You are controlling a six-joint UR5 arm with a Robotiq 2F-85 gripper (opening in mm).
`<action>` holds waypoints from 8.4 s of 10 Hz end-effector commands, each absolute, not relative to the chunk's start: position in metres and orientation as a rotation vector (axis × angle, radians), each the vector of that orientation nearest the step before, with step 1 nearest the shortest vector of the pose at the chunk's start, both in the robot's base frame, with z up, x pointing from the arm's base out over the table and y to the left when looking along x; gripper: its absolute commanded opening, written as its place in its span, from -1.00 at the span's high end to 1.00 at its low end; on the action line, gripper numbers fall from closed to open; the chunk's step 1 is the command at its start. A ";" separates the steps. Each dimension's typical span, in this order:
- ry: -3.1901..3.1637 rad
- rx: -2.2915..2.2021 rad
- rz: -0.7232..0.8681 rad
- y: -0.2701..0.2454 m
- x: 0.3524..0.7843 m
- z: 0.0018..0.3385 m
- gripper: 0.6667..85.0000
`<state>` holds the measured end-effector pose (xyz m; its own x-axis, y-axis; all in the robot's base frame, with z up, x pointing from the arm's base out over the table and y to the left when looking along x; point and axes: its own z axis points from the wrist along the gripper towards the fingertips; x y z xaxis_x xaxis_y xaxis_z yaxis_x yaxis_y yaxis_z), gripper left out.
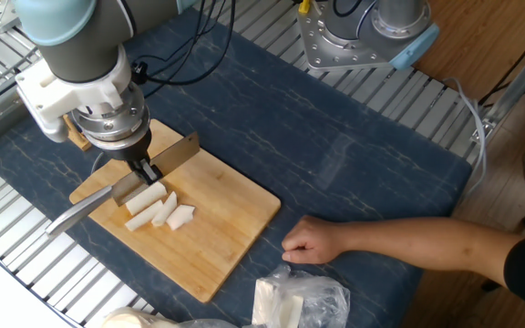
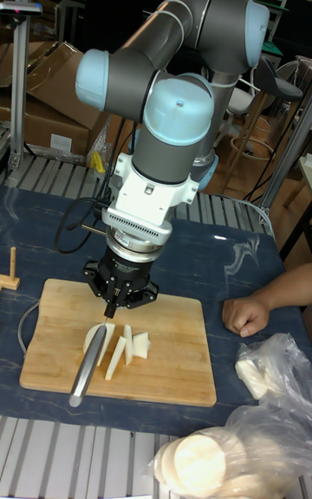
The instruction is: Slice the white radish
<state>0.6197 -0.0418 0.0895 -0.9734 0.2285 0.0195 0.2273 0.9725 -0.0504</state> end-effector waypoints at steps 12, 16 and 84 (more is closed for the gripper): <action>-3.097 -0.386 0.029 -0.034 0.624 0.085 0.99; -3.090 -0.374 0.028 -0.035 0.621 0.087 0.99; -3.078 -0.478 0.037 -0.040 0.621 0.085 0.99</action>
